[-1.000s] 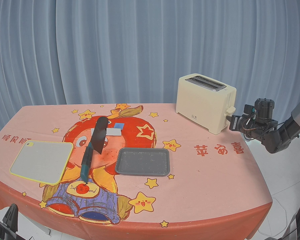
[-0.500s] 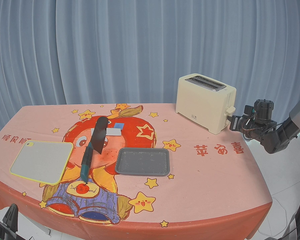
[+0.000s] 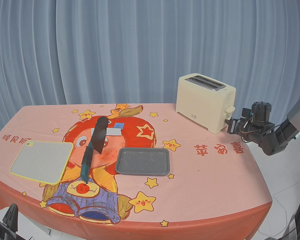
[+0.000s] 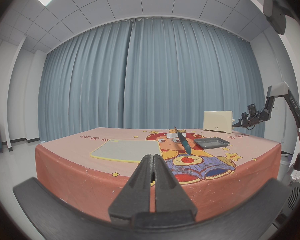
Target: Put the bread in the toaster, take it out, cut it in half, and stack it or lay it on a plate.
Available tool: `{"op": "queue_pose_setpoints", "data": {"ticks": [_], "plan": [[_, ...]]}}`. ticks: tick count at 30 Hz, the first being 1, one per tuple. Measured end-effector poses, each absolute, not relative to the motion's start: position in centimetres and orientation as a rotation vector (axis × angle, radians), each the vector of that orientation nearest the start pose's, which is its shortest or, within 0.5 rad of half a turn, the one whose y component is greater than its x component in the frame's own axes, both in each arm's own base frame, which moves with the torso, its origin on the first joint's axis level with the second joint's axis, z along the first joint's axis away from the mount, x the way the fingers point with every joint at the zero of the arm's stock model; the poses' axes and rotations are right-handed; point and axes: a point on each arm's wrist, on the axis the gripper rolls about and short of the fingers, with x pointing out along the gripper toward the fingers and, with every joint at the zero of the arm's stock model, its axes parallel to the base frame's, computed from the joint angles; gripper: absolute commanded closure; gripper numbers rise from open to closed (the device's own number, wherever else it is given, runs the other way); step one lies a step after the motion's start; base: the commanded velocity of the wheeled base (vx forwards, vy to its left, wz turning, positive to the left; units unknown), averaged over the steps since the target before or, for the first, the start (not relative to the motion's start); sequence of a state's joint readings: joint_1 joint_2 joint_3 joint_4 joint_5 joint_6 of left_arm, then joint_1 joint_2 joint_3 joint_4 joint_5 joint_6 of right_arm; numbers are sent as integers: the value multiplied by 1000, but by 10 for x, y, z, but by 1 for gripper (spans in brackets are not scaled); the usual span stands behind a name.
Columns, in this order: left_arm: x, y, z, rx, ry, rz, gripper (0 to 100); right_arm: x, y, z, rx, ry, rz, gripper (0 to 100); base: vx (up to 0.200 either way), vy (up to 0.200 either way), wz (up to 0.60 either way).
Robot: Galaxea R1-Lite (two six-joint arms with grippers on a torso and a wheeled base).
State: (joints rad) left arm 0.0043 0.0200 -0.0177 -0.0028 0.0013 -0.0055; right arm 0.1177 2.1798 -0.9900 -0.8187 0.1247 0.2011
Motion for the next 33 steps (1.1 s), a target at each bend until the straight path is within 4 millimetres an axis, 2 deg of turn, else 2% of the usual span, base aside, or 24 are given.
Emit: {"op": "queue_pose_setpoints", "data": {"ticks": [33], "plan": [[-23, 0, 81, -6, 0, 6, 100, 396, 51, 65, 197, 434, 197, 100, 0, 0, 0]]}}
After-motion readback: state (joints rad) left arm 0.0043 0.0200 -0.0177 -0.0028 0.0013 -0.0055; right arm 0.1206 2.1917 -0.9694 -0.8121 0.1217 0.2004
